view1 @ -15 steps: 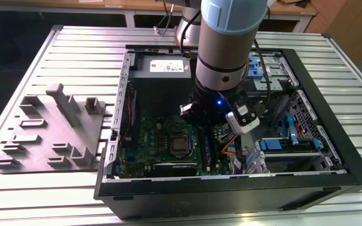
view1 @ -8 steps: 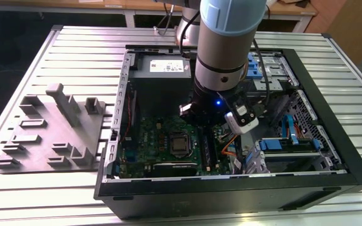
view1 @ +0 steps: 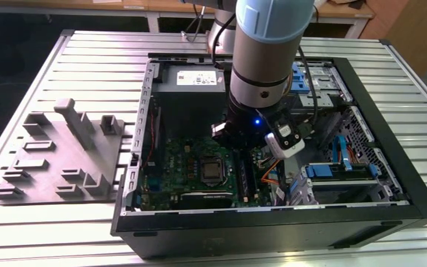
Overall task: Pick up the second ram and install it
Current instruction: 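Insert the second ram into the second slot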
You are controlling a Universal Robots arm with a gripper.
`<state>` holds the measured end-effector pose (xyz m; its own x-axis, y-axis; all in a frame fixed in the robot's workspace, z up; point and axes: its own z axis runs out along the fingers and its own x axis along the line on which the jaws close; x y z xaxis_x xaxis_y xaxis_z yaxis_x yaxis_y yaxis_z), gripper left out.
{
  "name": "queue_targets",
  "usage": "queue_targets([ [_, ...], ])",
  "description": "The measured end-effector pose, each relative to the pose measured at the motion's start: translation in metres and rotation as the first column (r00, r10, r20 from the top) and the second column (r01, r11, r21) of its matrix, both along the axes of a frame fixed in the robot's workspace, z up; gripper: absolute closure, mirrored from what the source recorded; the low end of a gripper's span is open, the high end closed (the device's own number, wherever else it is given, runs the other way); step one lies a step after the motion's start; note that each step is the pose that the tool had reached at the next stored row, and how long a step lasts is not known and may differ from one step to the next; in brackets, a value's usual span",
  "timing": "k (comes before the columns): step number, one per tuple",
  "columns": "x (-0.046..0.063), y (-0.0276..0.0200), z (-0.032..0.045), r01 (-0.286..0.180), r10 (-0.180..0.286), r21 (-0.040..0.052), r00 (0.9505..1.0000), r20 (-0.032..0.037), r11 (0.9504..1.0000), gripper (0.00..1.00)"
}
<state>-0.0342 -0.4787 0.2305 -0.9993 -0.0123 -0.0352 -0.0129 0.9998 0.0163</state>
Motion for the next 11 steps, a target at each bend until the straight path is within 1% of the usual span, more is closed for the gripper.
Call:
queue_targets([
  [2,0.0001,0.0000,0.0000,0.000,0.000,-0.0003,1.0000,-0.0006,1.0000,0.89],
  [4,0.0001,0.0000,-0.0002,0.000,0.000,-0.0011,1.0000,-0.0043,1.0000,0.89],
  [11,0.0008,0.0000,-0.0005,-0.003,0.003,-0.0010,1.0000,-0.0044,1.0000,0.89],
])
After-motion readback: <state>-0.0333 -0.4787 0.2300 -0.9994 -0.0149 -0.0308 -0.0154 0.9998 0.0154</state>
